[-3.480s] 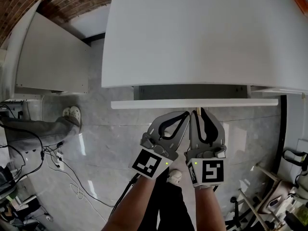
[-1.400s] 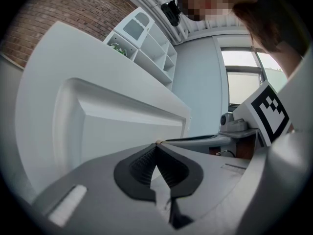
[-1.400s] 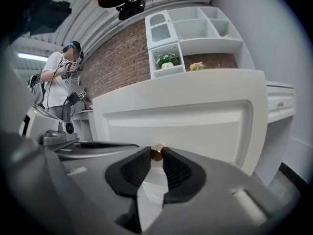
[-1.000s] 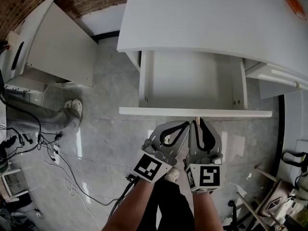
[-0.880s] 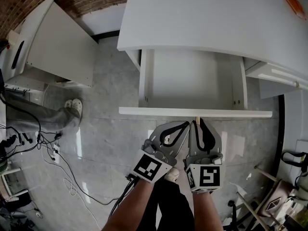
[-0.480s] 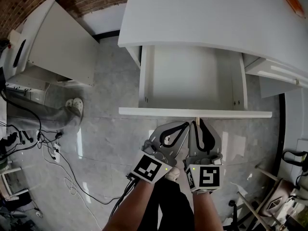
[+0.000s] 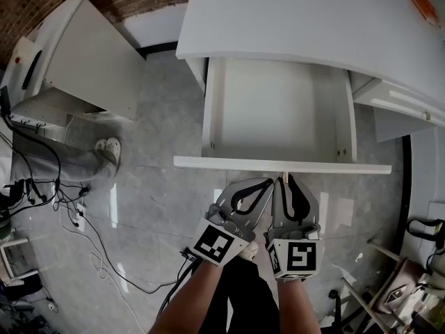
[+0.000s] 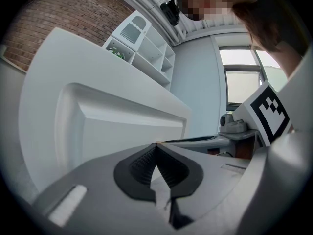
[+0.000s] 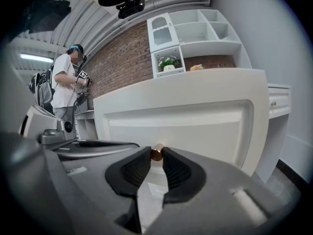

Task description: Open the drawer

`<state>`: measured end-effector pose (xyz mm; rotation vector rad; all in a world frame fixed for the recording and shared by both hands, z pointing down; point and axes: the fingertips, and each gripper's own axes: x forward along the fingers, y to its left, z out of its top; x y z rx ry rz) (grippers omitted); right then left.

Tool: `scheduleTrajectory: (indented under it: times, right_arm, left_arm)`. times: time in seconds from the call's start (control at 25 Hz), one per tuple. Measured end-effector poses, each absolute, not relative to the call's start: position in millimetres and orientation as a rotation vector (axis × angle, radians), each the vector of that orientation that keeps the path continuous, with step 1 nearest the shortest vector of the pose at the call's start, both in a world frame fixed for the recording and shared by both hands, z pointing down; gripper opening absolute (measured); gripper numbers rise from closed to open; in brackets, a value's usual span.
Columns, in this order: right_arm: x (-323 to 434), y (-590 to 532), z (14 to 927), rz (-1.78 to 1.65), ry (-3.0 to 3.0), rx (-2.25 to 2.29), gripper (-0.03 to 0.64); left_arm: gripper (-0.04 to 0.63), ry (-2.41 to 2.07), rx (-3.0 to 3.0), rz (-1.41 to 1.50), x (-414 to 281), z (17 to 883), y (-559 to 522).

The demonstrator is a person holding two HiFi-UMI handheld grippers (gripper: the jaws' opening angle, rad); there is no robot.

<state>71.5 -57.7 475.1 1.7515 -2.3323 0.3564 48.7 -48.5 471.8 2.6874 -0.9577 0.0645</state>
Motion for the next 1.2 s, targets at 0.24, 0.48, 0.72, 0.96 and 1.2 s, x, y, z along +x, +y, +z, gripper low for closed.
scheduleTrajectory:
  times: [0.24,0.48,0.72,0.96,1.2]
  right_arm:
    - [69.1,-44.9,474.7,0.358,-2.331,1.745,0.074]
    - [70.1,-29.0,476.4,0.368,-2.329,1.746,0.075]
    - [68.8,-21.4,478.2,0.377,-2.324,1.74,0.075]
    - [68.2,-15.3,475.2,0.355,-2.32,1.726,0.075]
    - [68.9,-10.5,477.8,0.363,-2.316,1.732,0.075]
  left_arm:
    - [-0.005,-0.958,2.684,0.067,46.6,471.2,-35.7]
    - [-0.005,-0.959,2.682,0.079,47.0,471.5,-20.3]
    - [-0.005,-0.957,2.675,0.089,45.6,472.0,-13.3]
    - [-0.005,-0.951,2.67,0.089,45.7,471.8,-6.1]
    - [-0.005,-0.943,2.669,0.084,46.1,473.0,-2.0]
